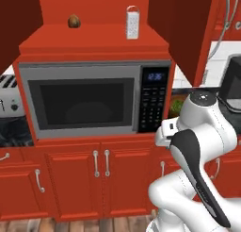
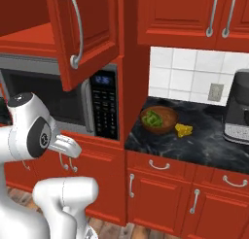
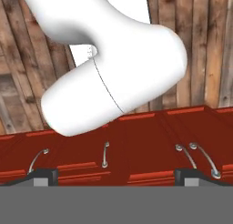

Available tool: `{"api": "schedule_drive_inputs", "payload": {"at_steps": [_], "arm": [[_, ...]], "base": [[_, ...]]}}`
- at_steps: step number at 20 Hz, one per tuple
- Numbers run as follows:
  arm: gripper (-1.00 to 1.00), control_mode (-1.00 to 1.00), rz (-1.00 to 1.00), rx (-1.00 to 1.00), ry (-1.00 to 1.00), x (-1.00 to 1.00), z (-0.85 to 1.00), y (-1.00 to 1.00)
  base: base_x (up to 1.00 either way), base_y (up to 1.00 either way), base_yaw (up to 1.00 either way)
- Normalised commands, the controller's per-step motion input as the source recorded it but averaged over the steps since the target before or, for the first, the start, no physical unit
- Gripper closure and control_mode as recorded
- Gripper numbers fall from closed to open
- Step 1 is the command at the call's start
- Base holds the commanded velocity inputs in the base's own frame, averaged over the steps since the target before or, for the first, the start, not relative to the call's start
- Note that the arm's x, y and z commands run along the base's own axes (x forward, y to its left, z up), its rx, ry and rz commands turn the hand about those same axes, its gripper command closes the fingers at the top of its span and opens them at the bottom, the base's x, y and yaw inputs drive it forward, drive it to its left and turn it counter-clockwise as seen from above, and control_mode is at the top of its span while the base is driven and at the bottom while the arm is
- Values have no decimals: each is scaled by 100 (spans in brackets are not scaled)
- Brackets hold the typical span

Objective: Pick the cheese from the fridge and the cheese grater from the cabinet and place them next to the salad bowl.

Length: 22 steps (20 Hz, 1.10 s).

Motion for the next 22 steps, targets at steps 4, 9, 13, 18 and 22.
{"api": "schedule_drive_inputs", "payload": {"at_steps": [4, 9, 13, 18, 22], "arm": [[-100, 100, 0, 0, 0, 0, 0, 0], [-100, 100, 0, 0, 0, 0, 0, 0], [-100, 100, 0, 0, 0, 0, 0, 0], [-100, 100, 0, 0, 0, 0, 0, 0], [-100, 100, 0, 0, 0, 0, 0, 0]], "base": [[-16, 77, -7], [3, 21, -3], [48, 19, -1], [59, 37, 0], [34, 49, 0]]}}
